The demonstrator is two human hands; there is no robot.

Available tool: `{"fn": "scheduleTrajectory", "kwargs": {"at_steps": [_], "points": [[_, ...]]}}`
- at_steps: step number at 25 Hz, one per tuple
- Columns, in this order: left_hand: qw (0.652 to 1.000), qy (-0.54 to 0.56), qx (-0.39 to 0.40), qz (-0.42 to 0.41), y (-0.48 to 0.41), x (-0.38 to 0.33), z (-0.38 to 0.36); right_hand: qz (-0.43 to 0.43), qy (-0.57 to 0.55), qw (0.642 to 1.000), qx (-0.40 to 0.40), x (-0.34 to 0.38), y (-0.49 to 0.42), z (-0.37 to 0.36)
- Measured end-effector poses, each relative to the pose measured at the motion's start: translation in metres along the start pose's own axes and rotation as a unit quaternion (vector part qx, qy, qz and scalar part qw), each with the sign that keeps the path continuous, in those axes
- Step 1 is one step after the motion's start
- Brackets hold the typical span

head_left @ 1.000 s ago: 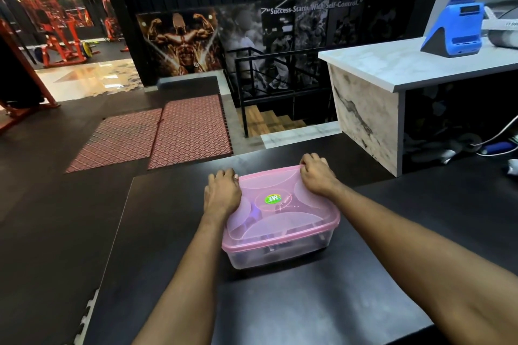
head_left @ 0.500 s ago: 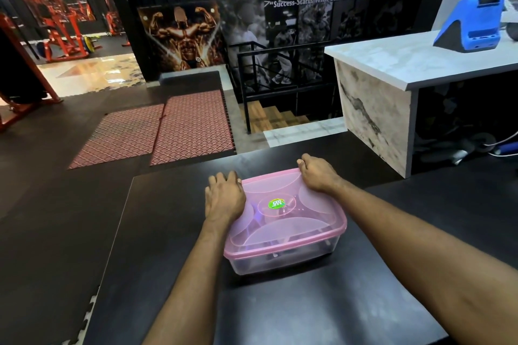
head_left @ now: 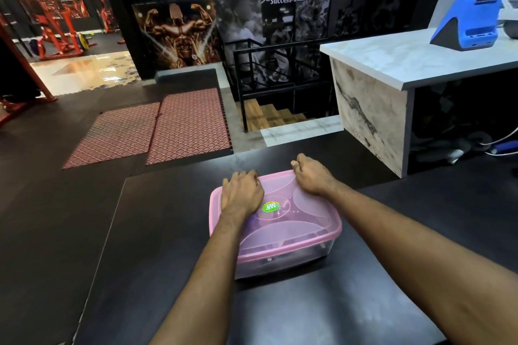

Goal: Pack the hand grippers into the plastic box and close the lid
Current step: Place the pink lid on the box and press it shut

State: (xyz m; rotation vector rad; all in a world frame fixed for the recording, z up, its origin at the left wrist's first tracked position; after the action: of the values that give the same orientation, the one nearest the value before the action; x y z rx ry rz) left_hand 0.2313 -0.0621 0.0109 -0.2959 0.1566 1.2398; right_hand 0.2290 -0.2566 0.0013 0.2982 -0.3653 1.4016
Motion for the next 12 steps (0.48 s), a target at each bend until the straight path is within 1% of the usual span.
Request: {"fn": "scheduleTrajectory", "kwargs": {"at_steps": [3,7,12], "points": [[1.0,-0.003,-0.003,-0.003,-0.0024,-0.001,-0.0009,0.011,-0.009,1.0,0.025,-0.0001,-0.0008,-0.0007],[1.0,0.0,0.001,-0.007,-0.0025,-0.0007,-0.001,0.0,-0.02,0.999,0.043,-0.001,-0.0024,-0.0037],[1.0,0.003,0.001,-0.006,-0.0041,-0.0011,-0.0019,-0.018,-0.054,0.997,0.044,-0.0034,-0.0004,-0.0057]]}}
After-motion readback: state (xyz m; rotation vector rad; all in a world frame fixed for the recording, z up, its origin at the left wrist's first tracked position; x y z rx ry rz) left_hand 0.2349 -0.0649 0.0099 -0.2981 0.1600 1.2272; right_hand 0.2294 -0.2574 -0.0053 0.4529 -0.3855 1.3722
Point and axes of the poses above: each hand's wrist, its own y-axis away from the middle knuckle, its own z-axis out of the back of the hand, x = y × z, the point moved 4 cm from there along -y, towards the middle knuckle, and after that the axes turned 4 degrees about y, right-handed, at the moved point
